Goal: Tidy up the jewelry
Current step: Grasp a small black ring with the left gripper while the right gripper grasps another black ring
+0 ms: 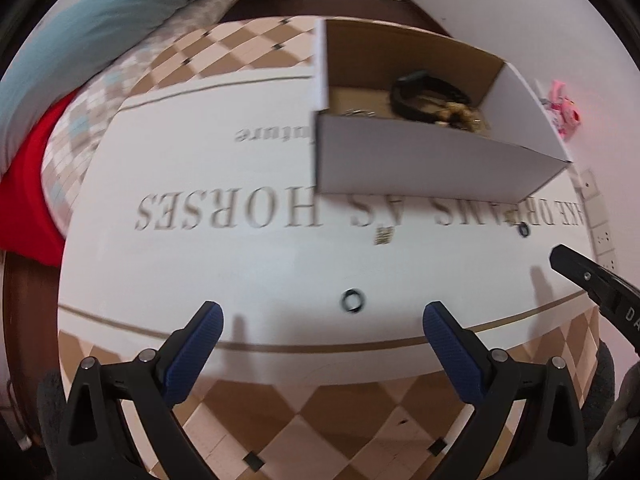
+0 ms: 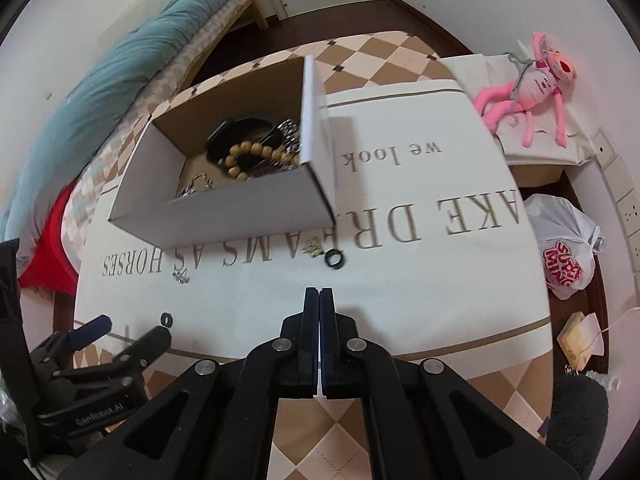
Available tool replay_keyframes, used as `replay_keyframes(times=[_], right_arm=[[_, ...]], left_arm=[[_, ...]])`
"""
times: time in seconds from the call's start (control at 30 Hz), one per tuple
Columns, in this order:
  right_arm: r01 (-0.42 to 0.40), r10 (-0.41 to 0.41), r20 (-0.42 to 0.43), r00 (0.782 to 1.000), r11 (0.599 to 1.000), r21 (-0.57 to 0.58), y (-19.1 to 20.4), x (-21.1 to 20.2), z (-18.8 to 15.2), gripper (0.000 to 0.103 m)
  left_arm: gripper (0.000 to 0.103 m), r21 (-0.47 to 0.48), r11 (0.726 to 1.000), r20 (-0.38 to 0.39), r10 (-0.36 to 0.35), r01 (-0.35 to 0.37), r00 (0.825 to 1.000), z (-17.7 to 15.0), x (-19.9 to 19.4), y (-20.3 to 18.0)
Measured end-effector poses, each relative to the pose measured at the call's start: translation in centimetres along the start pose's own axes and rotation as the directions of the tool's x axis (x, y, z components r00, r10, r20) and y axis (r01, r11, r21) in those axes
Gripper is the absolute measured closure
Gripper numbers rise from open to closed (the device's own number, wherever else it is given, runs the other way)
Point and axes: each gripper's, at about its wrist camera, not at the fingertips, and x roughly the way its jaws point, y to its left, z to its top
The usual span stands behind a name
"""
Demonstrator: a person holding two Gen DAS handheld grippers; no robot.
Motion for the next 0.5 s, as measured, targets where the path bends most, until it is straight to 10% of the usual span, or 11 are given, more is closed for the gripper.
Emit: replay_keyframes(times=[0.07,0.13,0.5], right_arm=[[0.0,0.0,0.003,1.0,1.0,0.008,-0.2,-0.2,0.1,0.103],[-0.005,0.004,0.005,1.0,1.0,0.024,-0.6,-0.3,0.4,0.103],[-0.018,0.018,-0.002,1.0,0.998,0.065,-2.3,1.1,1.4,0.072]], left_arm=[[0.034,0.023,1.0,-0.006,-0.002,0.002,1.0,0.1,0.2,-0.6],[0.087,0.034,0.999,-0.033,-0.021,0.022,0.999,0.1,0.9,-1.0],[0.095,0.018,1.0,-0.003,-0.009,0.009,1.0,0.9,0.4,0.4]])
